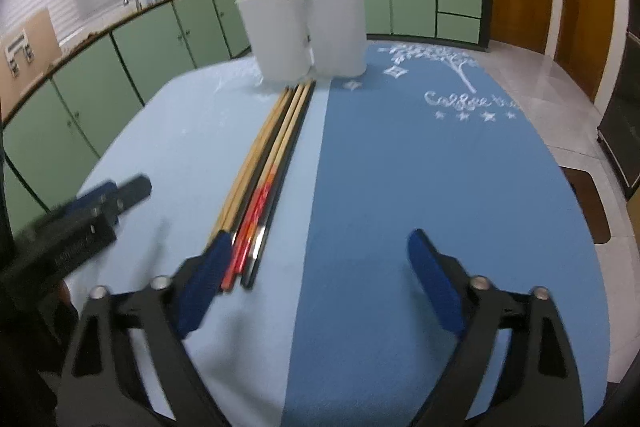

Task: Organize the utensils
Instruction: 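Release the chopsticks and withdraw both grippers toward the remaining chopsticks, then move the right gripper onto the black chopstick and close on it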

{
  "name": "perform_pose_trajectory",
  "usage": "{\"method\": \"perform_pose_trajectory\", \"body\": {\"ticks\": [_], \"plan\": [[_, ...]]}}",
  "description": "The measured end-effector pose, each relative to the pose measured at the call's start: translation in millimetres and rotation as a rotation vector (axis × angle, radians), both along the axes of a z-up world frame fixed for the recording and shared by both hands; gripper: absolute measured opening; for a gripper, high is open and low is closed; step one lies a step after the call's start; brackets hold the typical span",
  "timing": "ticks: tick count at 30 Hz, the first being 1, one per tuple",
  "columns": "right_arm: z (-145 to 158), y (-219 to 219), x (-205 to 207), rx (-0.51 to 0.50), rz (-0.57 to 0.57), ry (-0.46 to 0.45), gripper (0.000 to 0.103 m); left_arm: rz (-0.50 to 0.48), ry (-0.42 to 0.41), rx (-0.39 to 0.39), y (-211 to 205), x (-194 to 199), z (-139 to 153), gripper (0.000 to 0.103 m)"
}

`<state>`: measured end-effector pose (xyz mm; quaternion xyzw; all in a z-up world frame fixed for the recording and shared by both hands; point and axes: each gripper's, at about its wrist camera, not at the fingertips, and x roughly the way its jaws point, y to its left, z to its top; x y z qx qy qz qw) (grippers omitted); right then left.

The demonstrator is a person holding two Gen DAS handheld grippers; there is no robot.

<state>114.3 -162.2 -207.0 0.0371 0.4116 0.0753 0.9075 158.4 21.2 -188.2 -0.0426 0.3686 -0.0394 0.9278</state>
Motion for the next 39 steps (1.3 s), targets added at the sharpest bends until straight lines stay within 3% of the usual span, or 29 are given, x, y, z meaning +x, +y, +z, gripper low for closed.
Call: {"method": "perform_pose_trajectory", "body": {"ticks": [8, 21, 25, 29, 30, 34, 36, 39], "plan": [[-7.7, 13.9, -6.6, -0.039, 0.022, 0.039, 0.070, 0.010, 0.048, -0.002, 8.5, -8.6, -7.6, 0.059], [-9.8, 16.4, -6.4, -0.132, -0.042, 0.045, 0.061, -0.013, 0.091, 0.013, 0.4, -10.7, -16.0, 0.059], [-6.9, 1.4, -9.2, -0.100, -0.079, 0.035, 0.061, -0.020, 0.092, 0.026, -3.2, -11.0, -16.3, 0.059], [-3.4, 2.8, -12.2, -0.025, -0.042, 0.017, 0.059, -0.022, 0.094, 0.031, -6.4, -11.5, -16.4, 0.060], [-3.8, 4.5, -11.3, -0.019, -0.039, 0.021, 0.057, -0.022, 0.093, 0.034, -6.7, -11.7, -16.2, 0.060], [-9.1, 11.9, -5.2, -0.023, -0.017, 0.047, 0.029, -0.021, 0.087, 0.036, -6.8, -12.9, -15.3, 0.060], [-9.6, 12.4, -4.1, -0.022, -0.017, 0.046, 0.023, -0.024, 0.089, 0.037, -7.2, -12.7, -15.7, 0.060], [-10.7, 15.7, -4.0, -0.024, 0.001, 0.047, 0.006, -0.033, 0.099, 0.037, -9.3, -11.6, -17.2, 0.060]]}}
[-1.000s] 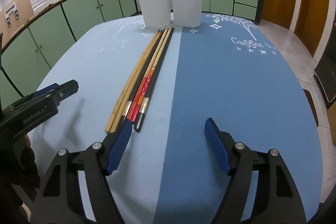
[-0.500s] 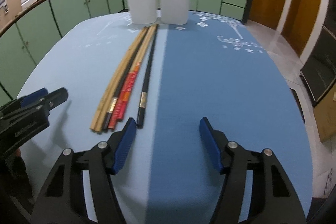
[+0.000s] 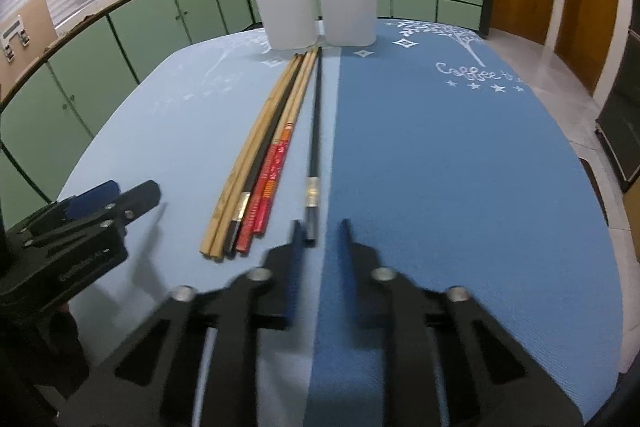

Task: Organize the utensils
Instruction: 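Move the right gripper onto the black chopstick and close on it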

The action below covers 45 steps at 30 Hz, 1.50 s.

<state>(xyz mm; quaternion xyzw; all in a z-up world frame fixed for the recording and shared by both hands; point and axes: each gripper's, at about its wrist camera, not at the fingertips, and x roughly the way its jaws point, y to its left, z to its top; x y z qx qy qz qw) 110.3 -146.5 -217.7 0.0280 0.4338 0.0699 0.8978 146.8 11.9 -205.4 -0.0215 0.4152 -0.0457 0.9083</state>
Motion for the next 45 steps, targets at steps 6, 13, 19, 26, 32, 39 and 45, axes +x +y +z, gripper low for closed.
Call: {"method": "perform_pose_trajectory", "body": {"ticks": [6, 13, 19, 26, 32, 39, 45], "plan": [[1.3, -8.2, -3.0, -0.003, -0.016, -0.003, 0.006, -0.033, 0.002, -0.004, -9.8, -0.6, -0.1, 0.060], [2.6, -37.7, -9.6, 0.003, -0.083, -0.004, 0.006, -0.097, -0.009, -0.023, -27.6, -9.0, 3.7, 0.060], [1.8, -45.7, -9.5, 0.024, -0.088, -0.005, 0.006, -0.136, -0.001, -0.001, -43.6, -12.0, 2.2, 0.060], [1.5, -51.3, -9.0, 0.058, -0.078, -0.001, 0.006, -0.154, 0.012, 0.007, -50.5, -12.2, -1.1, 0.060], [1.3, -51.8, -9.0, 0.059, -0.073, -0.004, 0.006, -0.167, 0.015, 0.009, -52.6, -13.3, -1.8, 0.061], [1.2, -51.5, -9.4, 0.053, -0.069, -0.006, 0.007, -0.116, 0.021, 0.025, -44.0, -11.4, -2.5, 0.061], [2.0, -55.0, -11.7, 0.073, -0.030, -0.011, 0.009, -0.120, 0.003, 0.031, -39.9, -21.3, 0.3, 0.061]]}}
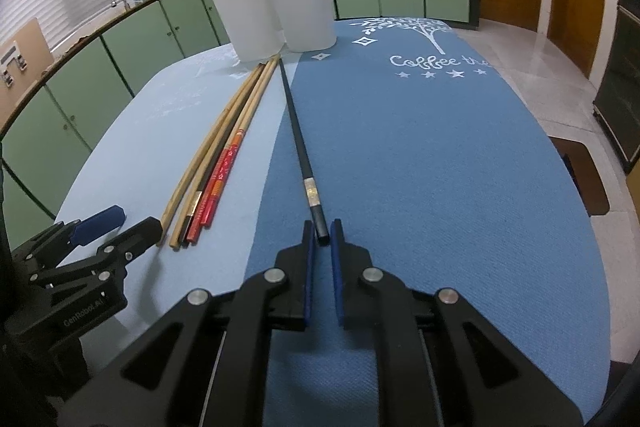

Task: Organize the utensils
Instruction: 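Move the right gripper onto the black chopstick and close on it, then lower the left gripper onto a plain wooden chopstick and close on it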

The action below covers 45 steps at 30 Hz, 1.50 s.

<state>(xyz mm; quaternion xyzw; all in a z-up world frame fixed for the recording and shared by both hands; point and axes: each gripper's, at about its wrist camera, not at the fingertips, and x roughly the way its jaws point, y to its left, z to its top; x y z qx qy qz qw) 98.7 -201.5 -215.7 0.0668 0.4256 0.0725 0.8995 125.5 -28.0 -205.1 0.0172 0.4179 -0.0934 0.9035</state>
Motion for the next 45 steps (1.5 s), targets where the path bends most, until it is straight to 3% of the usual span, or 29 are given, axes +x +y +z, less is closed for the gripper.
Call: {"method": "perform_pose_trajectory", "body": {"ticks": [3, 10, 13, 19, 26, 28, 30, 32, 35, 45], "plan": [[-0.7, -2.6, -2.8, 0.007, 0.018, -0.004, 0.011, -0.023, 0.000, -0.019, 1.6, -5.0, -1.8, 0.061], [0.0, 3.1, -1.1, -0.001, 0.064, -0.005, 0.020, -0.014, 0.012, 0.016, -6.7, 0.6, -4.4, 0.057], [1.4, 6.0, 2.8, -0.023, 0.076, 0.001, 0.020, 0.009, 0.022, 0.022, -7.8, 4.2, -2.5, 0.048], [0.0, 10.2, 13.6, -0.043, 0.084, 0.010, 0.021, 0.029, 0.025, 0.016, -12.6, 8.4, -1.6, 0.039], [-0.9, 9.5, 11.3, -0.053, 0.088, 0.006, 0.020, 0.018, 0.023, 0.017, -14.8, 8.7, -2.2, 0.037], [-1.0, 10.0, 11.7, -0.060, 0.081, 0.005, 0.015, 0.021, 0.019, 0.025, -16.1, 8.3, -2.4, 0.036], [-1.0, 9.6, 11.7, -0.057, 0.077, 0.007, 0.007, 0.026, 0.014, 0.029, -16.9, 8.4, -2.2, 0.025], [-0.8, 8.4, 12.2, -0.050, 0.077, 0.008, 0.007, 0.033, 0.012, 0.016, -15.9, 9.6, -1.7, 0.011], [1.6, 5.7, 10.2, -0.024, 0.077, 0.009, 0.006, 0.030, 0.018, -0.010, -14.0, 10.4, -1.0, 0.007], [52.3, 6.9, -11.3, -0.025, 0.085, -0.094, 0.006, 0.025, -0.079, -0.046, -3.0, -11.0, 50.8, 0.007]]}}
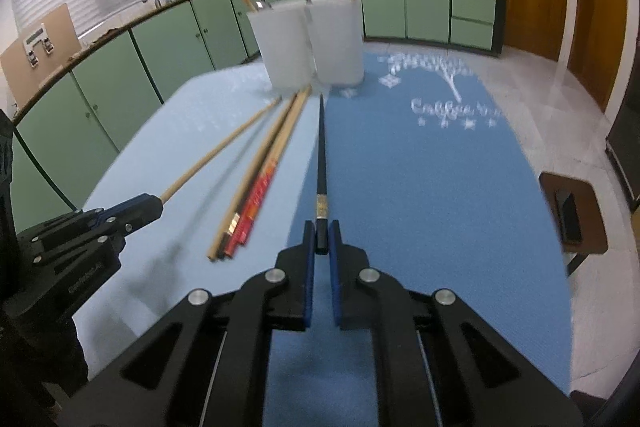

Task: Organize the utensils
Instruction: 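Lower the left gripper onto a plain wooden chopstick and close on it, then lift both held chopsticks and lower them into the white utensil holder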

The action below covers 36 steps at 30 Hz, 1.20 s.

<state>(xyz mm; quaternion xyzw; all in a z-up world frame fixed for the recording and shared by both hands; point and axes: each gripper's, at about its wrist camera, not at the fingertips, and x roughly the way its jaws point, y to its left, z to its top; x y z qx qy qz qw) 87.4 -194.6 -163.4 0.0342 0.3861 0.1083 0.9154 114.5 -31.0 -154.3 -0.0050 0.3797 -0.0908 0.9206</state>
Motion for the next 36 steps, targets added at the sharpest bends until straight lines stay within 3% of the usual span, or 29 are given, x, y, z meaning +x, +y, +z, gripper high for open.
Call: {"method": "perform_pose_trajectory", "body": {"ticks": [17, 36], "plan": [[104.4, -7.3, 1.1, 0.045, 0.025, -0.201, 0.006, 0.005, -0.237, -0.058, 22.1, -1.3, 107.0, 0.007], [182.2, -1.1, 40.1, 0.050, 0.086, -0.295, 0.006, -0.068, -0.324, -0.118, 13.4, 22.6, 154.2, 0.007]]}}
